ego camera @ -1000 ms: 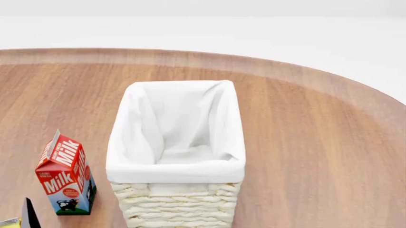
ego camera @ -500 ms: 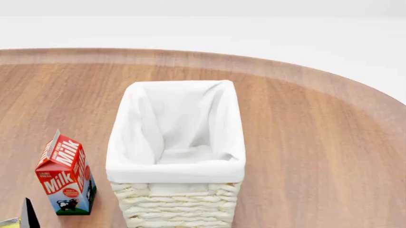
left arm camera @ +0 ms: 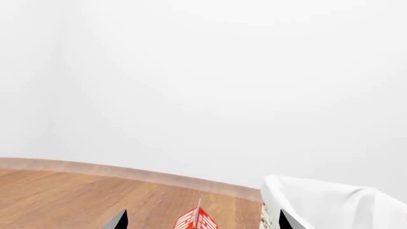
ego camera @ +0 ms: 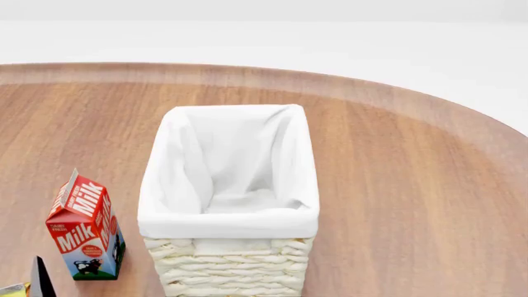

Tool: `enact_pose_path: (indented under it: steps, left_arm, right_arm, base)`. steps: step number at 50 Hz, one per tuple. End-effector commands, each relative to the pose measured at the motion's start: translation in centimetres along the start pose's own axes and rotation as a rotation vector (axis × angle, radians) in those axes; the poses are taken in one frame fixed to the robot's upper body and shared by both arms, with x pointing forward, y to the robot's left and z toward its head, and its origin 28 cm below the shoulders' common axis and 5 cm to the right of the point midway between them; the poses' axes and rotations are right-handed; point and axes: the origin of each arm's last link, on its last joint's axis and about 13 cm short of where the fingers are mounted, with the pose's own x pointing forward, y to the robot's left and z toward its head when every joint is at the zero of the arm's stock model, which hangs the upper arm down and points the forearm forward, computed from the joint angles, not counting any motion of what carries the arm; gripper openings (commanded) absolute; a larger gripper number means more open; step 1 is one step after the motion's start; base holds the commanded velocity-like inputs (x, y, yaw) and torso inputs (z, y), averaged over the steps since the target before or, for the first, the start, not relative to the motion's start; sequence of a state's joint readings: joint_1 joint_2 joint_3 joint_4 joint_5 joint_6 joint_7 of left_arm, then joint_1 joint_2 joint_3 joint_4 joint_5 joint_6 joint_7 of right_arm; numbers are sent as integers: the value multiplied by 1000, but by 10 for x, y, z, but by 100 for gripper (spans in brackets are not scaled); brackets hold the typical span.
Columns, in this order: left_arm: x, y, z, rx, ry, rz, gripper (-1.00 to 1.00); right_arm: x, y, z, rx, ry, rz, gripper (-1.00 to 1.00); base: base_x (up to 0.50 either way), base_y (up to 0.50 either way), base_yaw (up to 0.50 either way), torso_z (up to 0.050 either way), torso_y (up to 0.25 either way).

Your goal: Pick up the alphabet soup, and put it in the basket.

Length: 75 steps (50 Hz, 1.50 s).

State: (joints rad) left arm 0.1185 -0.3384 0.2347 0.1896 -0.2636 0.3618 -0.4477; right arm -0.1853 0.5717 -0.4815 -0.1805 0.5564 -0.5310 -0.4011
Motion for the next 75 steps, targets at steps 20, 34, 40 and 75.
enact_pose_path:
  steps: [20, 34, 40, 75]
  left_arm:
    - [3, 3, -2, -2, 4, 9, 100]
    - [2, 3, -1, -7, 0, 9, 100]
    - [1, 3, 0, -6, -3, 9, 100]
    - [1, 1, 1, 0, -3, 1, 100]
  right_arm:
    - [23, -12, 20, -57, -179, -222, -100]
    - [43, -24, 55, -131, -161, -310, -100]
    - [55, -32, 66, -116, -127, -350, -100]
    - [174, -94, 128, -225, 146, -533, -100]
  base:
    - [0, 0, 0, 0, 1]
    - [0, 0, 0, 0, 0]
    - [0, 0, 0, 0, 2]
    - [0, 0, 0, 0, 1]
